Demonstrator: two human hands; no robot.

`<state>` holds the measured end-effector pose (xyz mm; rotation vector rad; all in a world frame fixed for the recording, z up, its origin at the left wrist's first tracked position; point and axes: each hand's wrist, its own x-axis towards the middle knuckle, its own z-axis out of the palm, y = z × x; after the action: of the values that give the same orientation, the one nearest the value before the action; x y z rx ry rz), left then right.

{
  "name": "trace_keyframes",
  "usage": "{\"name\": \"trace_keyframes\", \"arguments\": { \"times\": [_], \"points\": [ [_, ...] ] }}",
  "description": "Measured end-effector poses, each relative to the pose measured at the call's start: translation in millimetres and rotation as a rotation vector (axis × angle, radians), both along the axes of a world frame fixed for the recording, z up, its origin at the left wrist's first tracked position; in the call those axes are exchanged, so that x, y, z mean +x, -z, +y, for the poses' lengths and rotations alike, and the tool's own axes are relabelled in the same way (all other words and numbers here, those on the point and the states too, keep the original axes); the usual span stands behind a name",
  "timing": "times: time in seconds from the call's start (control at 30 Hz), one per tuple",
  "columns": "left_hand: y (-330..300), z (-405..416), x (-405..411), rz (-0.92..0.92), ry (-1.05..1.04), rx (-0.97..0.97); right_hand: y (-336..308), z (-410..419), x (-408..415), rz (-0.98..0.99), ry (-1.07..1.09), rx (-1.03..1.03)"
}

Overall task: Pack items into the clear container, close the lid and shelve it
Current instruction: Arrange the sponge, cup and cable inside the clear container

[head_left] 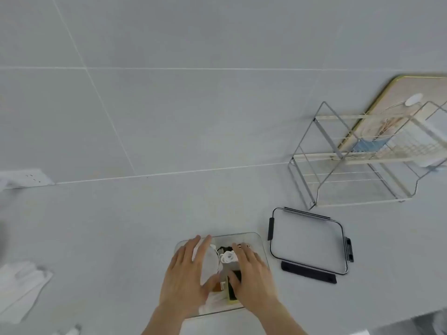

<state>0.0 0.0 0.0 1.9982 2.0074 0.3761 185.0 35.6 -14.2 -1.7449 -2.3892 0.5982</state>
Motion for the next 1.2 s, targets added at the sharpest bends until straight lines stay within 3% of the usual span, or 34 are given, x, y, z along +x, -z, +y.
{"name": "trace_keyframes", "arguments": {
  "times": [0.23,0.53,0.7,0.93,1.2],
  "points": [
    [24,6,6,0.073,0.049,-0.217,12,23,-5,-0.02,-0.031,-0.024],
    [33,15,6,0.147,0.028,-0.302,25,36,-7,-0.078,-0.087,-0.042],
    [39,15,5,0.17,0.037,-0.265,26,40,-10,-0.094,-0.094,-0.094],
    [37,15,4,0.162,0.051,-0.259,23,47,-12,-0.229,-0.213,-0.013],
    [34,14,5,0.155,0.066,-0.208,17,36,6,-0.113,-0.132,0.086]
  ]
}}
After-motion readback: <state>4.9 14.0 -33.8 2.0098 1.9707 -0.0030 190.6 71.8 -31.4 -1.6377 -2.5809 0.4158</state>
